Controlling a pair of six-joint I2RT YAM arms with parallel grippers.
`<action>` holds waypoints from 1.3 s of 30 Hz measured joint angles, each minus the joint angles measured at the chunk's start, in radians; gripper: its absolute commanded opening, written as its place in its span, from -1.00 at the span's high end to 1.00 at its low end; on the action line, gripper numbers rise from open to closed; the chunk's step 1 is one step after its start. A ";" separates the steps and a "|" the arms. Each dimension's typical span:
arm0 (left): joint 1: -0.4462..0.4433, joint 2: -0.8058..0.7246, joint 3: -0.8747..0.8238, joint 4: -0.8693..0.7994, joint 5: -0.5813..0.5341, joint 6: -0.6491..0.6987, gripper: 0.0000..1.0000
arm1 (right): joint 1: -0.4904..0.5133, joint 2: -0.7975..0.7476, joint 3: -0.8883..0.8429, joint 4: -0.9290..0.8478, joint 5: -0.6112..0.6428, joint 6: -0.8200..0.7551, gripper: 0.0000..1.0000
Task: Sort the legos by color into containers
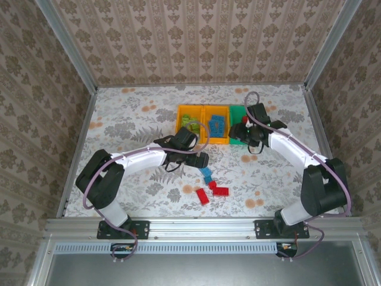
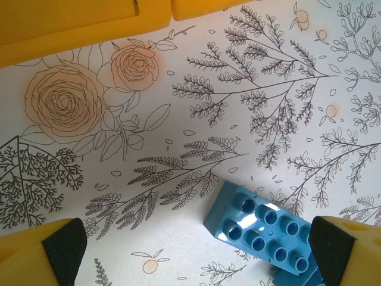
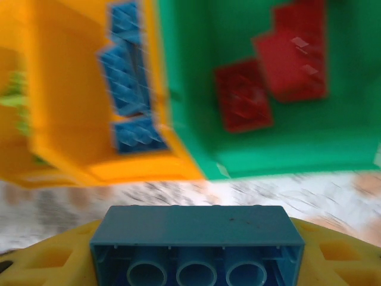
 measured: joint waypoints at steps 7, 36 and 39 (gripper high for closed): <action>0.000 0.000 0.000 0.000 0.001 0.000 -1.00 | 0.044 0.219 0.240 0.053 -0.051 0.060 -0.02; -0.032 0.082 0.104 -0.141 0.180 -0.370 -1.00 | 0.043 0.111 0.217 0.014 -0.002 0.091 -0.82; -0.032 0.090 0.104 -0.135 0.190 -0.462 -1.00 | 0.039 0.064 0.170 0.016 0.017 0.079 -0.84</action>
